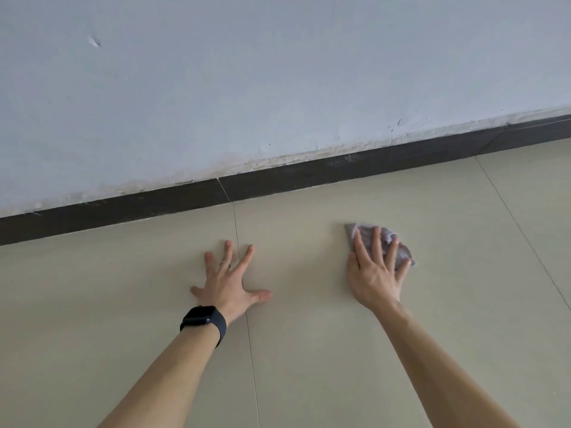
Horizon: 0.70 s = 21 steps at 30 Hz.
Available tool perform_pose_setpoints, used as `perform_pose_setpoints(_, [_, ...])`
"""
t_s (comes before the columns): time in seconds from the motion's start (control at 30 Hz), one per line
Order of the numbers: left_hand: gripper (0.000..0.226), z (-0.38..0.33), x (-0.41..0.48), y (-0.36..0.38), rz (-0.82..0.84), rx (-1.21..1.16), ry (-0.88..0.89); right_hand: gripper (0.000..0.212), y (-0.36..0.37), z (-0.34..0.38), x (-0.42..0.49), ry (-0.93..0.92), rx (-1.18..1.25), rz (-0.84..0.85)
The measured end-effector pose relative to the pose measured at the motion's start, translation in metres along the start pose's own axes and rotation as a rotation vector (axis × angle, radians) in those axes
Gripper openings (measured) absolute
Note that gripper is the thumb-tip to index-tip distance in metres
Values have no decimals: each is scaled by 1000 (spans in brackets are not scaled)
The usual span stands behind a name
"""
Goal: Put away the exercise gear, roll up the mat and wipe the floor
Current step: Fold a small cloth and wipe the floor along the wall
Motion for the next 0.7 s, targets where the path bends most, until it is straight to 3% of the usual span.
perform_pose_setpoints(0.1, [105,2,1,2,-21,-28,14,55,5,94,-1,-457,-155,-82])
perform_pose_setpoints(0.2, [104,4,4,2,-30,-25,19,56,-5,133,26,-668,-271,-96])
perform_pose_setpoints(0.3, [104,6,6,2,-16,-4,11,52,-23,93,77,-473,-224,-111])
perform_pose_setpoints(0.43, [103,5,6,3,-17,7,16,52,-39,-17,103,152,29,-75])
perform_pose_setpoints(0.5, [103,5,6,1,-10,16,9,55,-42,-44,95,350,115,-21])
perform_pose_setpoints(0.6, [102,3,6,2,-9,16,12,56,-28,-23,61,345,106,-22])
perform_pose_setpoints(0.7, [101,4,3,-1,-5,24,20,57,2,40,-7,-58,-52,-35])
Point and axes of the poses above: each hand's wrist, its own x-axis towards the middle knuckle, its own y-axis out of the palm, z = x × y, the point moved 2 cm from there along x, towards the middle knuckle, and after that the axes turned 14 degrees about -x, right-handed, at the moved point
